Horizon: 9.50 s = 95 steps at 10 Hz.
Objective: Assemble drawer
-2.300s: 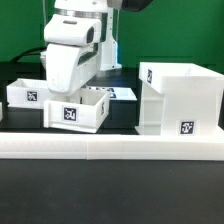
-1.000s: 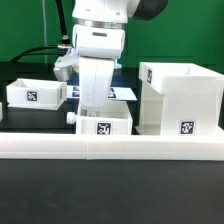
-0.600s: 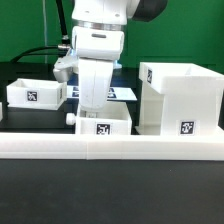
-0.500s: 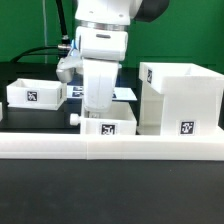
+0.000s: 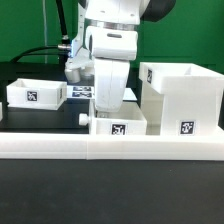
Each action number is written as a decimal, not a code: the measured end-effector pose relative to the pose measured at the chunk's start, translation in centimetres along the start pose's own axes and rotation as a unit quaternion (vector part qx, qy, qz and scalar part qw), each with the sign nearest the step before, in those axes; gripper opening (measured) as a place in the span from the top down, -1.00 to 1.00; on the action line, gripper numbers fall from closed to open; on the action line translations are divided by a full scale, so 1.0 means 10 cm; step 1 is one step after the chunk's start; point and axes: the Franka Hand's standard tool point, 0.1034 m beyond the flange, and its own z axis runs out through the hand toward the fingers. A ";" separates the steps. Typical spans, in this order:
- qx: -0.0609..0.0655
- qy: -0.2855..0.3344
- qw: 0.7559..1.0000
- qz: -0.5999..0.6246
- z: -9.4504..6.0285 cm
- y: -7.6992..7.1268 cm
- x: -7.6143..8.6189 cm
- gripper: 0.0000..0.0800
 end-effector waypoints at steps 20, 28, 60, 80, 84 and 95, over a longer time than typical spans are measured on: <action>-0.007 -0.003 1.000 -0.018 0.04 0.03 0.17 0.89; -0.014 -0.004 1.000 -0.025 0.05 0.04 0.18 0.89; 0.010 -0.015 1.000 0.011 0.04 0.02 0.33 0.89; 0.020 0.089 0.996 -0.008 -0.21 0.31 -0.58 -0.62; -0.020 0.104 0.994 -0.034 -0.20 0.39 -0.57 -0.62; -0.031 0.123 0.991 -0.046 -0.05 0.42 -0.07 -0.62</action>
Offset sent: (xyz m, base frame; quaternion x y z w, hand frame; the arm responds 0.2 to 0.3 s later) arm 0.0139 0.0126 0.0004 0.0393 -0.0258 -0.0585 0.9972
